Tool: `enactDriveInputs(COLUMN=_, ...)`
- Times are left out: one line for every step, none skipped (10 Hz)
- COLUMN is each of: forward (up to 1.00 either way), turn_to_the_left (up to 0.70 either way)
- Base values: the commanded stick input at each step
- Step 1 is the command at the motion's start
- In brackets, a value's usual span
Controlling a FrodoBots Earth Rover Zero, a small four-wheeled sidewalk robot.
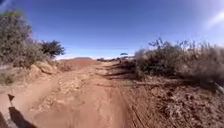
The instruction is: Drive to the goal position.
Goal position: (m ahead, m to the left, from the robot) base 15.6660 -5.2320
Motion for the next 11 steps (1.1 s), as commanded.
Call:
enactDriveInputs(forward=0.50, turn_to_the_left=0.00)
enactDriveInputs(forward=0.50, turn_to_the_left=0.00)
enactDriveInputs(forward=0.50, turn_to_the_left=0.00)
enactDriveInputs(forward=0.50, turn_to_the_left=0.00)
enactDriveInputs(forward=0.50, turn_to_the_left=0.00)
enactDriveInputs(forward=0.50, turn_to_the_left=0.00)
enactDriveInputs(forward=0.50, turn_to_the_left=0.00)
enactDriveInputs(forward=0.50, turn_to_the_left=0.00)
enactDriveInputs(forward=0.50, turn_to_the_left=0.00)
enactDriveInputs(forward=0.50, turn_to_the_left=0.00)
enactDriveInputs(forward=0.50, turn_to_the_left=0.00)
